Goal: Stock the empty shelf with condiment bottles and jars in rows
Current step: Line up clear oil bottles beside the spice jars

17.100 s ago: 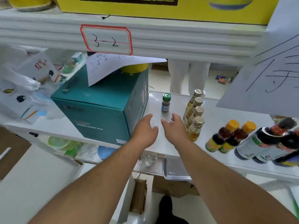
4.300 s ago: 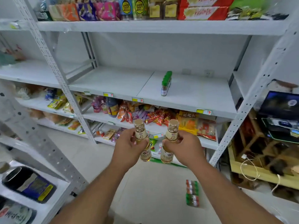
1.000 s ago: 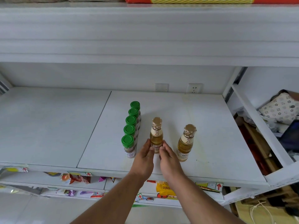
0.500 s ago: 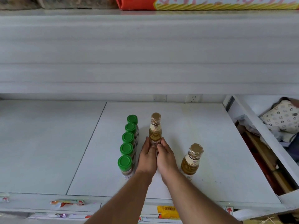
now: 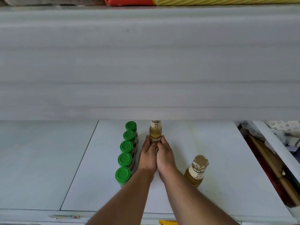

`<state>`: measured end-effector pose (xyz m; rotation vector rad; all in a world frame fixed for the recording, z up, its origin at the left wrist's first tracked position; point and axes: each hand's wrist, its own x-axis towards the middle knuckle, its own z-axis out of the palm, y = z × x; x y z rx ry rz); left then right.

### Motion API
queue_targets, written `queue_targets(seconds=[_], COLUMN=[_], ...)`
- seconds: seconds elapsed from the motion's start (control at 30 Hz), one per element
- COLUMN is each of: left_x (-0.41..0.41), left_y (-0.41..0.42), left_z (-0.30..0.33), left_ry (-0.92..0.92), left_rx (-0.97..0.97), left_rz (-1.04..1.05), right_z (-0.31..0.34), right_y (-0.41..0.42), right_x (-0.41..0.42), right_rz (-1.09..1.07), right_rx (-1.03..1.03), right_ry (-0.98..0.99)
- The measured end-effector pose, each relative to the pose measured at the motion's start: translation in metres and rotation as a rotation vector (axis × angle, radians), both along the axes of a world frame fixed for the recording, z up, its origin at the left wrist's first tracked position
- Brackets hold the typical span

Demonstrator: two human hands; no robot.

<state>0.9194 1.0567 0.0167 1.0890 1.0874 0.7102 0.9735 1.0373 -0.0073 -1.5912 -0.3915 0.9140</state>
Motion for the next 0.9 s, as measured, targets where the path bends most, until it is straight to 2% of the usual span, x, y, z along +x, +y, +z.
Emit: queue_targets(seconds=[0.33, 0.47, 0.7, 0.9], left_x=[-0.013, -0.044, -0.066, -0.050], left_y=[-0.019, -0.068, -0.132, -0.146], left_z=[0.008, 0.016, 0.007, 0.006], left_ry=[0.024, 0.040, 0.112, 0.181], left_rx=[0.017, -0.005, 0.018, 0.066], left_rz=[-0.003, -0.035, -0.142, -0.273], right_z=[0.020, 0.014, 0.019, 0.029], right_y=[-0.026, -0.077, -0.187, -0.224], right_x=[-0.009, -0.043, -0.044, 0.000], right_rz=[0.024, 0.082, 0.188, -0.225], right_rx=[0.016, -0.010, -0.056, -0.083], right_ry=[0.016, 0.073, -0.018, -0.131])
